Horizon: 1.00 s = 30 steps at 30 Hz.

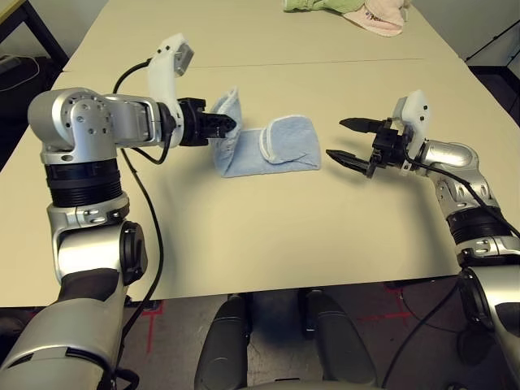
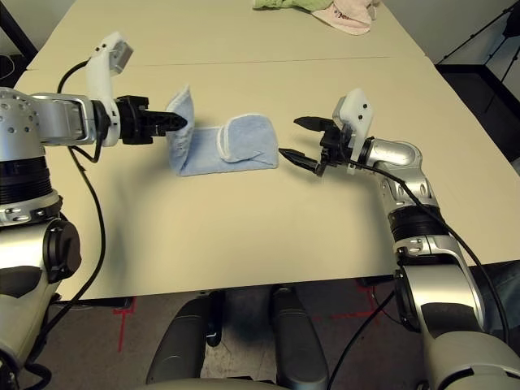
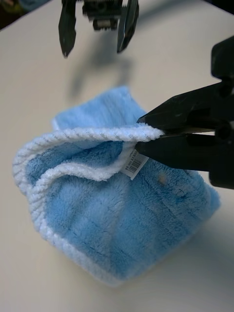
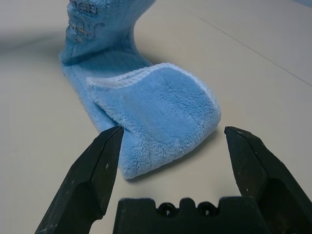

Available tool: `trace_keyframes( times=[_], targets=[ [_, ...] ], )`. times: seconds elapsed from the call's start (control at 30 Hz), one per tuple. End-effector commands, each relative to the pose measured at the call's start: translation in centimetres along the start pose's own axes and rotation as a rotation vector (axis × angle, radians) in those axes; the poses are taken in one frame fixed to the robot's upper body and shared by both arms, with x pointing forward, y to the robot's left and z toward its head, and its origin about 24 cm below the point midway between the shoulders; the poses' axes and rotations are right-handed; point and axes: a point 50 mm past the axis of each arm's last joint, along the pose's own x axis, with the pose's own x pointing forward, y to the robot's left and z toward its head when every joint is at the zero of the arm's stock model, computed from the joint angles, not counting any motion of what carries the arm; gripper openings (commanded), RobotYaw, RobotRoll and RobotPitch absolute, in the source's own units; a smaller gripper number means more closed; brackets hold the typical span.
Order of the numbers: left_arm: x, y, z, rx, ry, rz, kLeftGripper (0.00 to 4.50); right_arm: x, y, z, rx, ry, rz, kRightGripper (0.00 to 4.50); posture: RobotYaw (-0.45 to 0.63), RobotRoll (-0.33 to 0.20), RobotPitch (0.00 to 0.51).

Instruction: Fold the towel and set it aside.

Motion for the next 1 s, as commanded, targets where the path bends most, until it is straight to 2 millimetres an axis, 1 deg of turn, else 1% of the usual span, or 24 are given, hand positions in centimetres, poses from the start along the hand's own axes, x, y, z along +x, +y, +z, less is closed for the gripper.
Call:
trace_keyframes(
  times=[0.03, 0.13, 0.23, 0.5, 0.7, 0.87, 1.0],
  targets=[
    [0.8, -0.7, 0.2, 0.014, 0.015, -0.025, 0.03, -0.2, -0.2, -0.4, 0.002, 0.02, -0.016, 4.5, 0.04, 0.0, 0.176],
    [1.5, -1.1, -0.2, 0.026, 0.043, -0.041, 0.03, -0.2, -0.3, -0.5, 0.013, 0.027, -0.008, 4.5, 0.04, 0.0, 0.176],
    [2.0, -0.9, -0.5, 0.031, 0.053, -0.037, 0.03, -0.3, -0.3, -0.6, 0.021, 0.038, 0.011, 4.5, 0.04, 0.0, 0.178],
    [2.9, -0.5, -0.4, 0.07, 0.075, -0.03, 0.03, -0.2, -0.5, -0.5, 0.014, 0.035, 0.011, 4.5, 0.04, 0.0, 0.173],
    [4.1, -1.5, 0.2, 0.105, 0.078, -0.07, 0.03, 0.1, -0.2, -0.6, 0.017, 0.027, 0.015, 4.5, 0.04, 0.0, 0.168],
    [4.9, -2.9, 1.1, 0.094, 0.049, -0.135, 0.03, 0.2, -0.1, -0.6, 0.017, 0.026, 0.017, 4.5, 0.04, 0.0, 0.166],
    [5.2, -3.5, 1.1, 0.134, 0.06, -0.145, 0.03, 0.2, -0.1, -0.6, 0.016, 0.024, 0.017, 4.5, 0.04, 0.0, 0.166]
  ],
)
